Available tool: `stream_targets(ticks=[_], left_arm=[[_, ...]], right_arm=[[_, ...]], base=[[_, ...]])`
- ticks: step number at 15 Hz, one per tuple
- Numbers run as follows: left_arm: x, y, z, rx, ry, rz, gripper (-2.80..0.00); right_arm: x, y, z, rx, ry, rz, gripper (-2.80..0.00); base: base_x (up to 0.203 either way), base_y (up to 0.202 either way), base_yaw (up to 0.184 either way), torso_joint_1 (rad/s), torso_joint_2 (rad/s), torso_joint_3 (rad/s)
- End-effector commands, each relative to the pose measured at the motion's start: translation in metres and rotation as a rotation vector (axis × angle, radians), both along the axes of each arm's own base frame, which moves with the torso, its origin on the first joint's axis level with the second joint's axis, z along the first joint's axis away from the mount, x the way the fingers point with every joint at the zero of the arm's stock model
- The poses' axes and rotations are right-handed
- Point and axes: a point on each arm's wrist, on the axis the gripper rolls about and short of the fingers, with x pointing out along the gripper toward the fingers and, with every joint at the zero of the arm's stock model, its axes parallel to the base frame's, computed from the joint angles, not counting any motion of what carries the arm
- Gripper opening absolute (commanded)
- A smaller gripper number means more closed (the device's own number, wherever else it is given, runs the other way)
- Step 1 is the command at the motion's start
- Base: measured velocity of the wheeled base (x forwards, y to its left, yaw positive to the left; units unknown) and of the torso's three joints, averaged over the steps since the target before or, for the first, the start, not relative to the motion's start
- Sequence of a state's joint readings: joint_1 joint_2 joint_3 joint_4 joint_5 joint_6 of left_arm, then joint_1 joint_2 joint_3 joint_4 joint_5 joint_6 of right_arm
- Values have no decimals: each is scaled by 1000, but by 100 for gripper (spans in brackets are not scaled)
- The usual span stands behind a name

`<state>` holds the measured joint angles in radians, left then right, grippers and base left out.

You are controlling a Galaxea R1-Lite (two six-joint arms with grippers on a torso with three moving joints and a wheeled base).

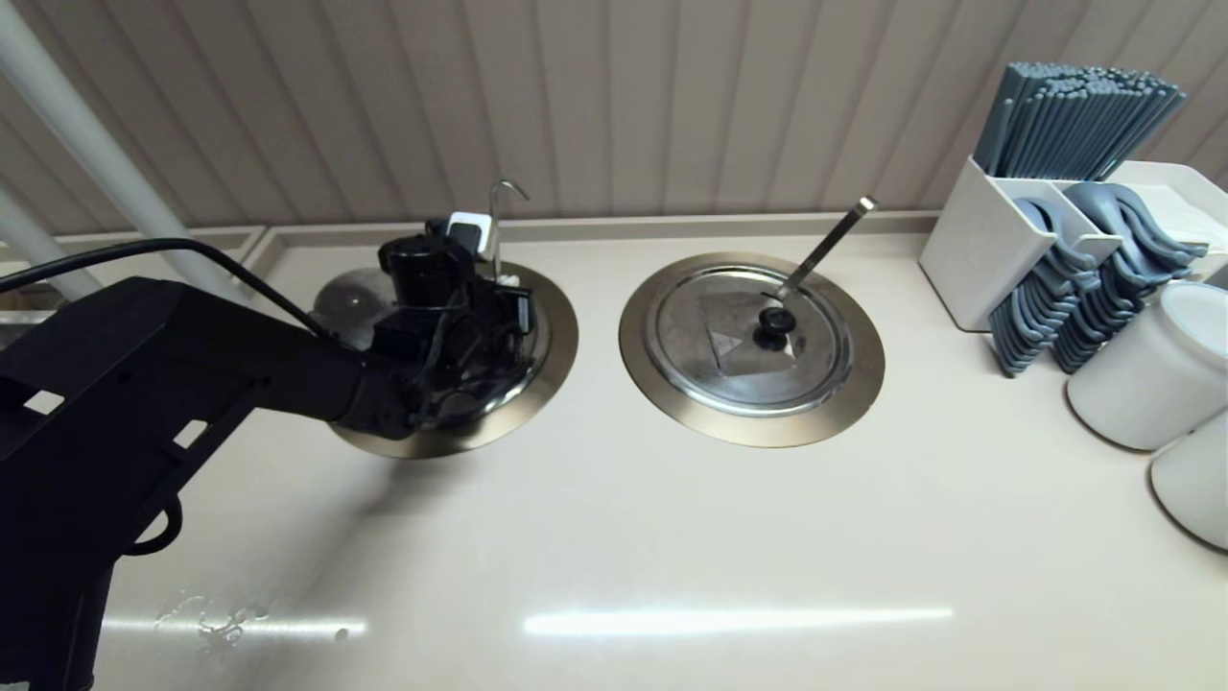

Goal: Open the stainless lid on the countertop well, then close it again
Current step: Stir with a spoon

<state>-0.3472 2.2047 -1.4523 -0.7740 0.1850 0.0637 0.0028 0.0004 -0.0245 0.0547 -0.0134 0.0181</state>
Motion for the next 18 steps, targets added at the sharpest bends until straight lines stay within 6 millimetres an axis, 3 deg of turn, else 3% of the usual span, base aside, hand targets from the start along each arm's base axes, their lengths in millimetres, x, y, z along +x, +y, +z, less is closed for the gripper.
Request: stream_targets(ticks=[1,7,8,14,18], left_arm=[[0,-1,0,6,-2,12,-280],[1,-5,0,10,-6,60,-280],[1,-4,1,8,-6,58,0],[-1,-4,6,-5,-21,55,0],[-11,3,25,-28,-56,55,0]], right_arm=[[0,0,0,0,0,0,-280],[0,0,0,0,0,0,-280],[0,0,0,0,0,0,-280],[0,0,0,0,0,0,-280],[0,0,0,0,0,1,-280]], base=[[0,0,0,0,0,0],[0,0,0,0,0,0],[0,0,0,0,0,0],[0,0,0,0,0,0],[0,0,0,0,0,0]])
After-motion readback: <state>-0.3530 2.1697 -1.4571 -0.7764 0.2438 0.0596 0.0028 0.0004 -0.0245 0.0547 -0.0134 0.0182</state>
